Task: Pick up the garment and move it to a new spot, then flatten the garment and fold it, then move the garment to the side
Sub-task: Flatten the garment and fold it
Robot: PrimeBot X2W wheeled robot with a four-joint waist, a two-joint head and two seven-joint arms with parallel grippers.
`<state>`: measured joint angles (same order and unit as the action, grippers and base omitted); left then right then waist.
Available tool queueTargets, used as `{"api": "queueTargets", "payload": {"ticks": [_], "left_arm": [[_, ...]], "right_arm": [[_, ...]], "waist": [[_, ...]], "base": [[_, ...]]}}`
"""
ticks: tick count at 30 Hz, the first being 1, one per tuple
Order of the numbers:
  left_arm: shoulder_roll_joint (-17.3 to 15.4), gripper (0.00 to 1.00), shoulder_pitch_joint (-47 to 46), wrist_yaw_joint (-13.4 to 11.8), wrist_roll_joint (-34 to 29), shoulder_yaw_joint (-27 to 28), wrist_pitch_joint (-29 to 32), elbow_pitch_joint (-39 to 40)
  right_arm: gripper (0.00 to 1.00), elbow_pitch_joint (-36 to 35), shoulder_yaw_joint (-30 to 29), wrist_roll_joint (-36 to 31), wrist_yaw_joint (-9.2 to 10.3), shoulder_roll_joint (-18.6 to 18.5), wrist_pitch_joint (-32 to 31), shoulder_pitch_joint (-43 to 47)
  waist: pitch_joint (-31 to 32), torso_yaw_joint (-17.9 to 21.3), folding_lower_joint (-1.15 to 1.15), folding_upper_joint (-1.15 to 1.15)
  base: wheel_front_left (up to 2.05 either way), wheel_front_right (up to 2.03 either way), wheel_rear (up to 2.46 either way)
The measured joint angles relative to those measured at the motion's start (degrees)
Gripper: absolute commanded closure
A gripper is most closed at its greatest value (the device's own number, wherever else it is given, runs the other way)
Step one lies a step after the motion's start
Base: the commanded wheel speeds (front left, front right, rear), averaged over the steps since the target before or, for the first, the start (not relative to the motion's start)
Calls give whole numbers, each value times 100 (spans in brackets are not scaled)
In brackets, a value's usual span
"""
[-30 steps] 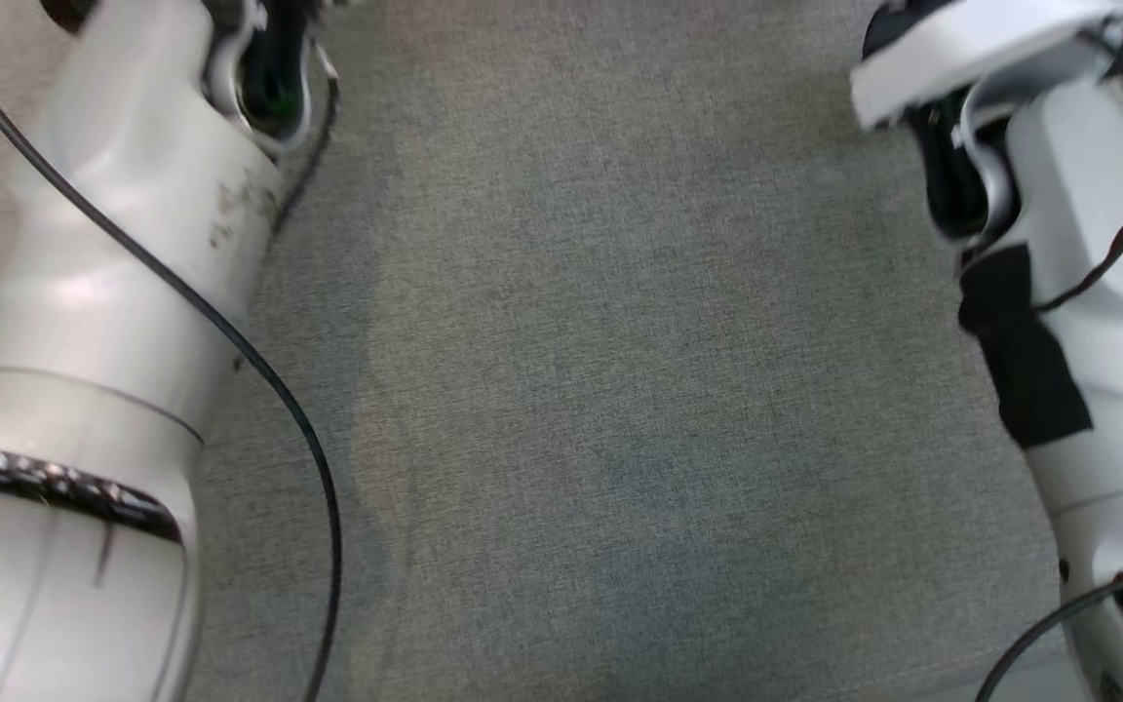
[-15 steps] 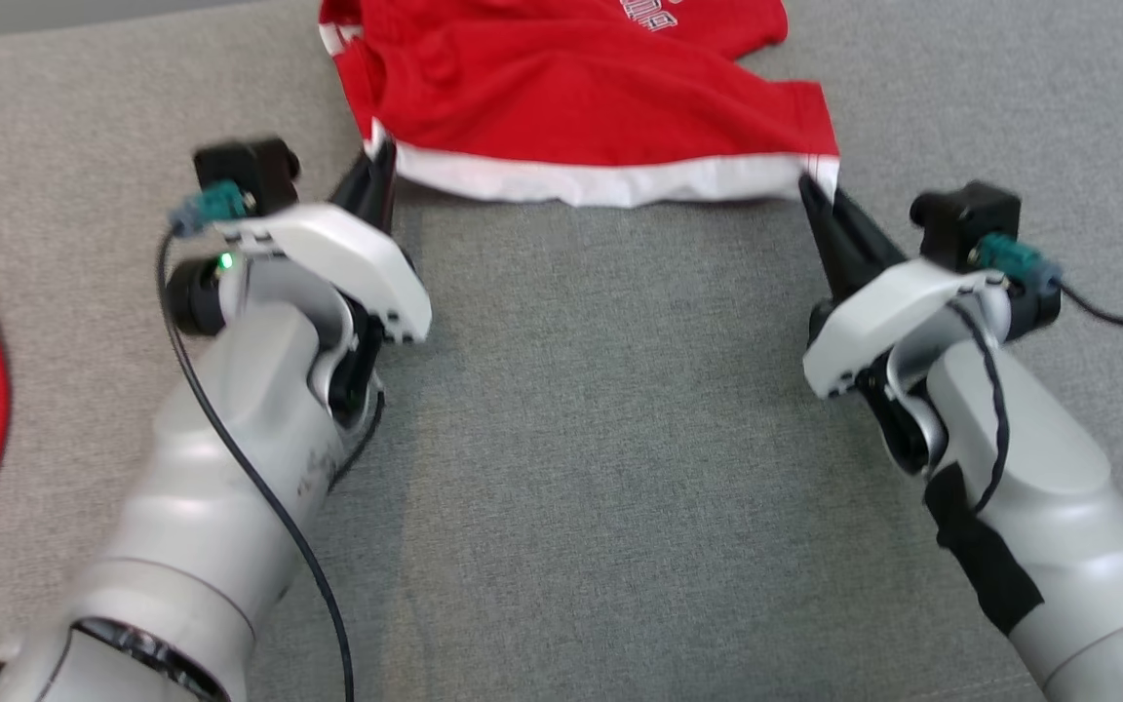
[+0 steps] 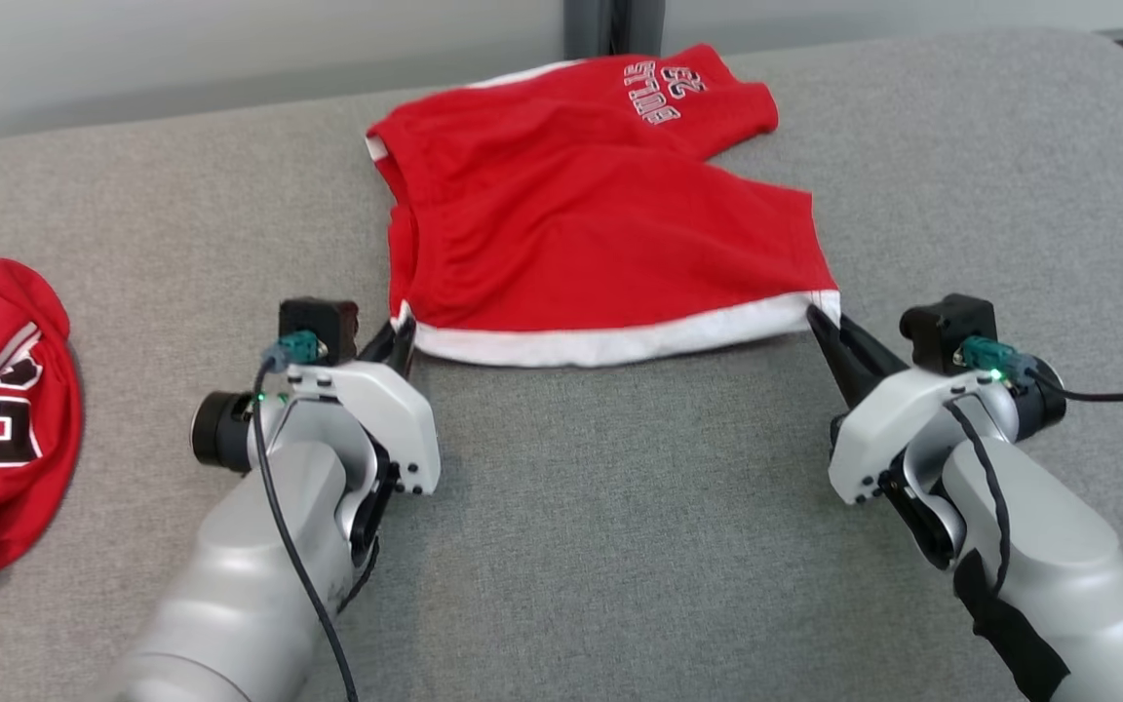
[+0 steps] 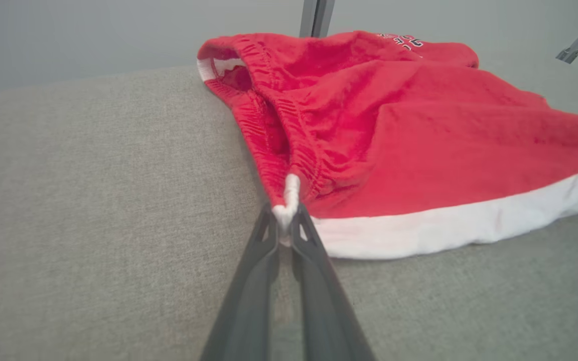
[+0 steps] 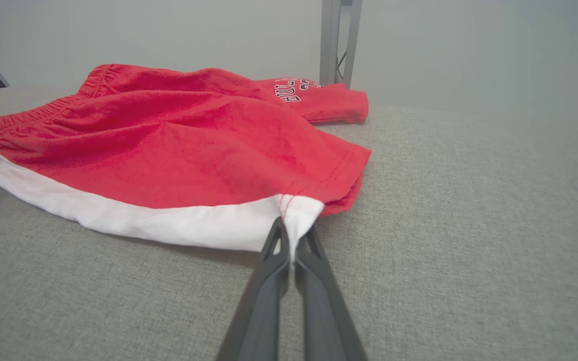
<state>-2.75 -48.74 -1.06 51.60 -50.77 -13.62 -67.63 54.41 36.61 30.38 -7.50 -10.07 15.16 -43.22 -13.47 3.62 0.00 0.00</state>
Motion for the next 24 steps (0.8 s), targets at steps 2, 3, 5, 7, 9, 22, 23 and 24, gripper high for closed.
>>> {"api": "queueTargets", "payload": {"ticks": [2,3,5,7,9,22,23,24], "left_arm": [[0,100,87,2,-37,-112,69,-22],[0,100,131,7,-63,-158,80,-18],[1,100,182,25,-69,-233,63,15],[1,100,229,26,-99,-315,49,51],[0,100,300,51,-123,-409,75,60],[-1,100,744,358,-185,-864,598,2],[2,100,789,394,-151,-880,700,-1],[2,100,839,411,-116,-884,779,5]], "right_arm": [[100,84,151,126,0,-42,0,61],[100,137,253,192,0,-63,0,93],[100,165,450,346,0,-130,0,153],[100,131,638,526,0,-209,0,167],[100,101,872,708,0,-316,1,187],[100,-155,2430,1772,0,-927,-733,489],[100,-196,2498,1914,0,-981,-849,501],[100,-256,2579,2030,0,-1045,-949,516]], "waist": [[101,-22,0,0],[150,-36,0,0],[239,-69,0,0],[311,-110,0,0],[371,-149,0,0],[863,-263,0,0],[895,-266,0,0],[929,-270,0,0]], "base": [[0,0,0],[0,0,0],[0,0,0],[0,0,0],[0,0,0],[0,0,0],[0,0,0],[0,0,0]]}}
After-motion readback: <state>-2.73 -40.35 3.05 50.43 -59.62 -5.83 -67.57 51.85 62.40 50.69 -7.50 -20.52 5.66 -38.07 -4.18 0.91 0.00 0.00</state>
